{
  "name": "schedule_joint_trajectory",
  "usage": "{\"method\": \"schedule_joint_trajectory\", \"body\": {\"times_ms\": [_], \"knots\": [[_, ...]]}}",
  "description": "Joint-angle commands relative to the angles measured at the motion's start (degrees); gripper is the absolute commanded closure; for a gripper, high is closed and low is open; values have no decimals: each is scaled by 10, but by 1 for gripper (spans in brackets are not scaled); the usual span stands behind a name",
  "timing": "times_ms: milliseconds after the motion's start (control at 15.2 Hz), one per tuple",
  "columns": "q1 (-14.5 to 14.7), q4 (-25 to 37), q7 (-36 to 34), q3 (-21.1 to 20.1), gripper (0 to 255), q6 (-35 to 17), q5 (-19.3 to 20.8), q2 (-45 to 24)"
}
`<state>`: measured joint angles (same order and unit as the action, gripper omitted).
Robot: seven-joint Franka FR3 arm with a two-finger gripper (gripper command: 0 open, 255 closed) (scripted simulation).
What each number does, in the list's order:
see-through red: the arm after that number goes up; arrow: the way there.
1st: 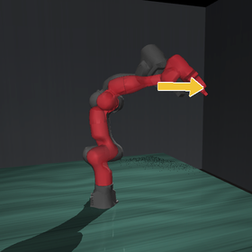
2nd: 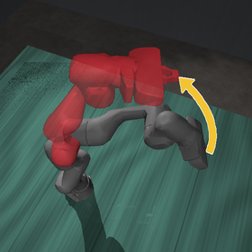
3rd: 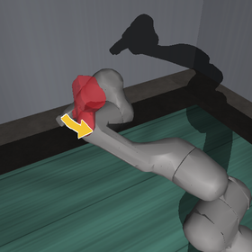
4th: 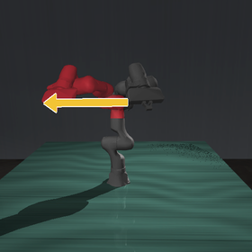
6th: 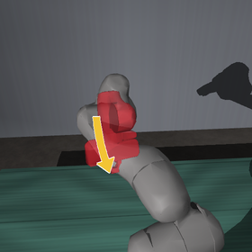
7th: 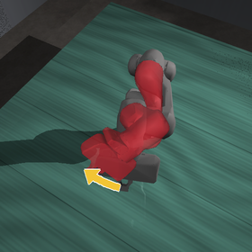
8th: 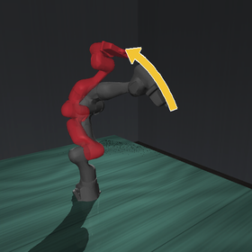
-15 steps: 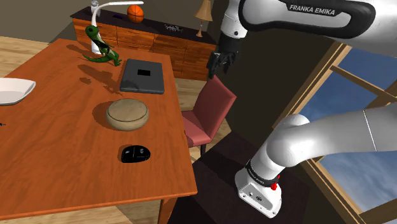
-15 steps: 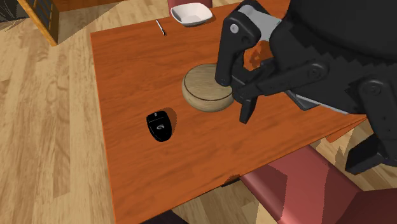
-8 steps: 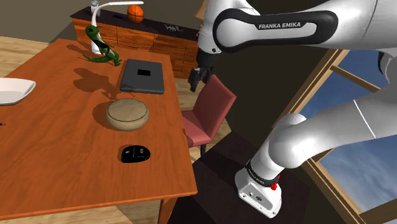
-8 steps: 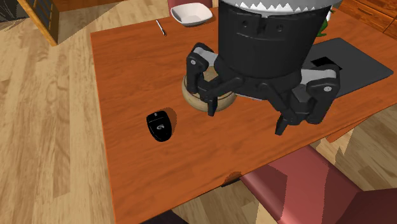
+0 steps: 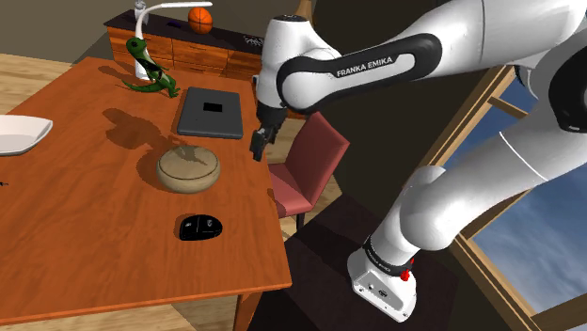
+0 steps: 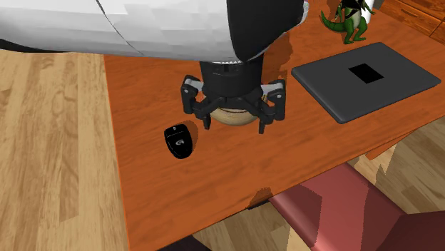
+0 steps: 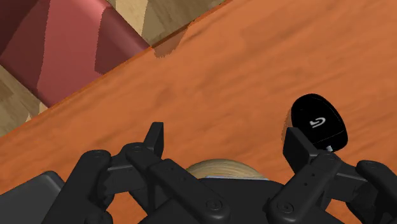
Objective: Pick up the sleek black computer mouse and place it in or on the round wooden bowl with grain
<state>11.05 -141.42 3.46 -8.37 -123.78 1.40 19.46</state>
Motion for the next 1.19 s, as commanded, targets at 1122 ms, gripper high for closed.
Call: {"method": "schedule_joint_trajectory", "body": {"times_ms": [1122], "knots": [[92, 77, 64, -81, 0, -217, 94, -316]]}}
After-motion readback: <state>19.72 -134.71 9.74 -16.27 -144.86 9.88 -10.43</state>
